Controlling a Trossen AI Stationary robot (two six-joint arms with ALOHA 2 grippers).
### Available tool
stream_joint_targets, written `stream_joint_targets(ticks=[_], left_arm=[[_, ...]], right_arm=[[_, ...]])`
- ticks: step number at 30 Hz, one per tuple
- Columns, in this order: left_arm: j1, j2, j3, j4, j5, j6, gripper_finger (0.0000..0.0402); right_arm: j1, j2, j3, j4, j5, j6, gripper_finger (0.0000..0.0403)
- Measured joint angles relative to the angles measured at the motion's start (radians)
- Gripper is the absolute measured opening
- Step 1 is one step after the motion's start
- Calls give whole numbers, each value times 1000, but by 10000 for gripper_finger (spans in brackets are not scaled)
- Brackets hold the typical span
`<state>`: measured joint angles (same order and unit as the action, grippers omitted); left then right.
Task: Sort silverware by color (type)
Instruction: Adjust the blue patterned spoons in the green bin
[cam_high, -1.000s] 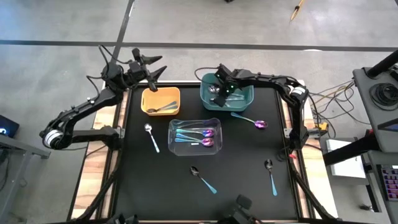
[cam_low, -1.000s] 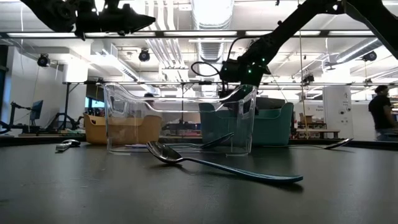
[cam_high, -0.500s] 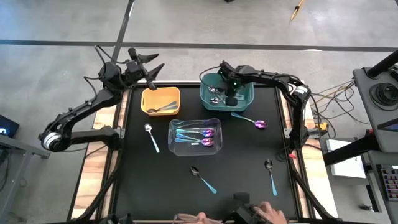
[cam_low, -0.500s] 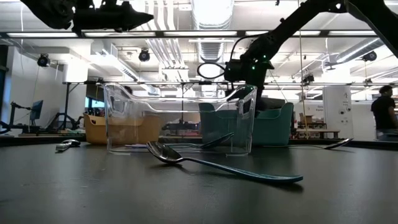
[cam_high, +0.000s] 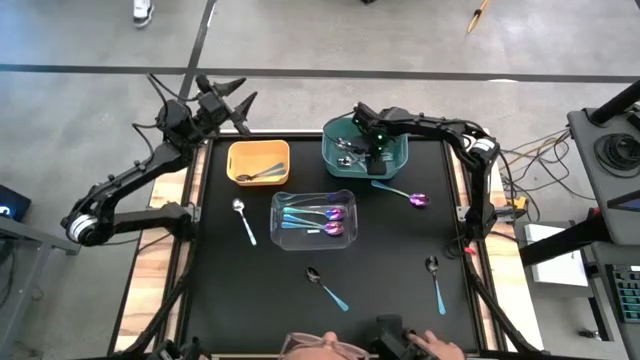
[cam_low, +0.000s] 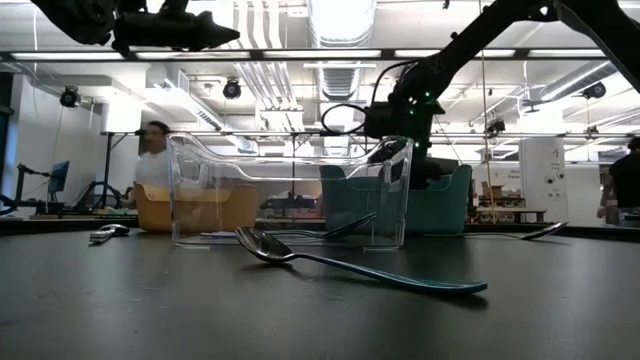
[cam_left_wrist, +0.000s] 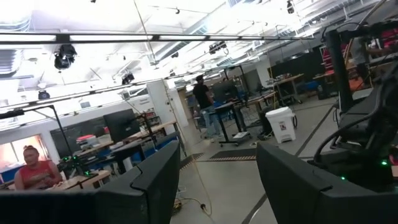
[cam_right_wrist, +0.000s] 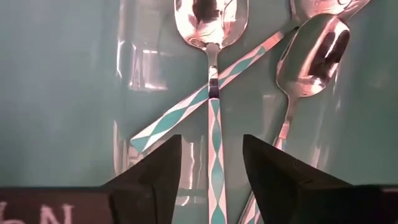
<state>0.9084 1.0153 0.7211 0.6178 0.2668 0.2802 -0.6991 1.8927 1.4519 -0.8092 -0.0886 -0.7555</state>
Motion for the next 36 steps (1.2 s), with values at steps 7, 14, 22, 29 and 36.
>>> stream_joint_targets(ticks=[7, 14, 22, 29, 36], left_arm=[[0, 0, 0, 0, 0, 0, 194], [0, 0, -1, -1, -22, 2, 194], [0, 0, -1, -2, -24, 7, 194], [0, 0, -1, -5, -24, 7, 194], [0, 0, -1, -4, -24, 7, 194]], right_arm=[[-8, 46, -2, 32, -19, -23, 159], [-9, 81, -1, 36, -32, -38, 146], [-11, 77, -1, 42, -21, -53, 61], [-11, 76, -1, 42, -17, -49, 22], [-11, 52, -2, 46, 13, -20, 21]])
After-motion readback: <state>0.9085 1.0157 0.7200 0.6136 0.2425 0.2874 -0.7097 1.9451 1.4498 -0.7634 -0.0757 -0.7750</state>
